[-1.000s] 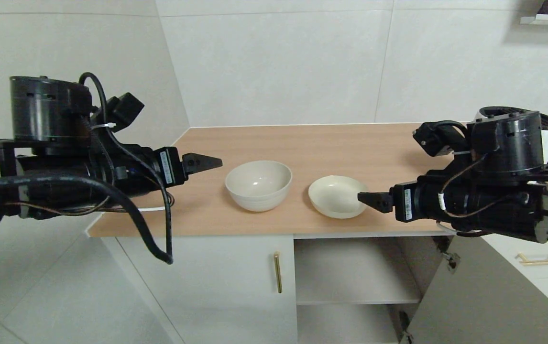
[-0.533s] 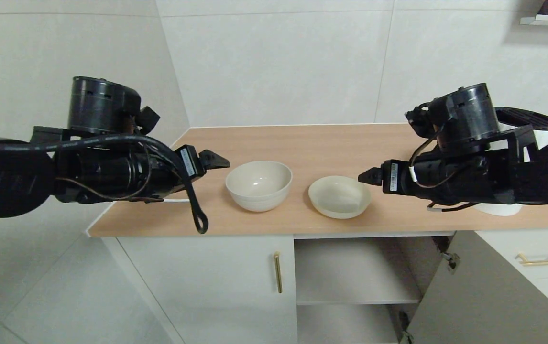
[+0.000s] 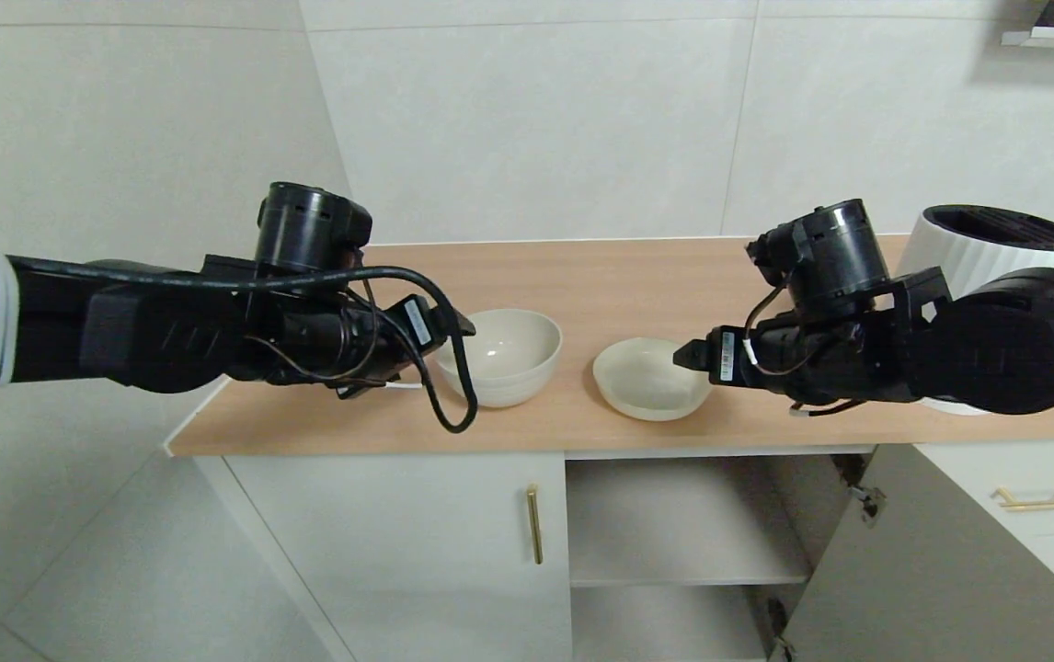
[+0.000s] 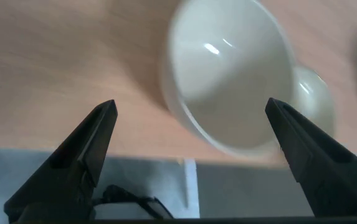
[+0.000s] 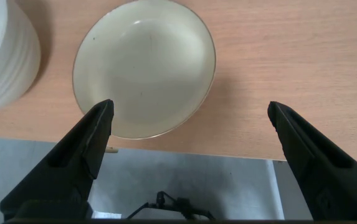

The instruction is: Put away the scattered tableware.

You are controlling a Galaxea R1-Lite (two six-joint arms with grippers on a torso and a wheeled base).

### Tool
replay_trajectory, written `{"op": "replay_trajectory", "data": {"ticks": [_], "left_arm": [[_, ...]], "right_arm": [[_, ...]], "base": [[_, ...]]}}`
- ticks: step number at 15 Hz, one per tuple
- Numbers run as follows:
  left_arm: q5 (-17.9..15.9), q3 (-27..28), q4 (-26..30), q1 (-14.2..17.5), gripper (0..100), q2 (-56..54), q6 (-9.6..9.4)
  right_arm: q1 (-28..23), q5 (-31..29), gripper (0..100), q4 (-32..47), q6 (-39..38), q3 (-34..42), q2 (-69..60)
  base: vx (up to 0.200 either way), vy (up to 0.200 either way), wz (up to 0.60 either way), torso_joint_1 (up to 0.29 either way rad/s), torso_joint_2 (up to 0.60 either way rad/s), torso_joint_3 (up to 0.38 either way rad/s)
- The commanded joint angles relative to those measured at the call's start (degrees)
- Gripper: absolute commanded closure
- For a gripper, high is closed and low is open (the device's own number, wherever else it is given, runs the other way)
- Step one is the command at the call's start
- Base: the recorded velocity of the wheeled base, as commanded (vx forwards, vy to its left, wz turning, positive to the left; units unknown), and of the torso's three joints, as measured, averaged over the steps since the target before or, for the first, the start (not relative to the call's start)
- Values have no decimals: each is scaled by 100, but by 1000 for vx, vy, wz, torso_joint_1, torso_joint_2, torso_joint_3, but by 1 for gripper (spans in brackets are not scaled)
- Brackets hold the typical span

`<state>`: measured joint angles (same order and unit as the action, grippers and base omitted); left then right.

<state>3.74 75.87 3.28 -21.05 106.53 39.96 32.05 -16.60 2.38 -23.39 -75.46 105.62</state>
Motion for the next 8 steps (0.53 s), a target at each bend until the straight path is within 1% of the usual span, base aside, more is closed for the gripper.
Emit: {"op": "replay_trajectory", "data": {"ticks": [1, 8], "left_arm": [[144, 129, 6, 5, 0, 377, 29], [144, 182, 6, 5, 0, 526, 64]], "right_arm": [[3, -1, 0, 0, 1, 5, 20], [3, -1, 0, 0, -42, 14, 20]], "base": [[0, 0, 0, 0, 0, 0], [0, 0, 0, 0, 0, 0]]}}
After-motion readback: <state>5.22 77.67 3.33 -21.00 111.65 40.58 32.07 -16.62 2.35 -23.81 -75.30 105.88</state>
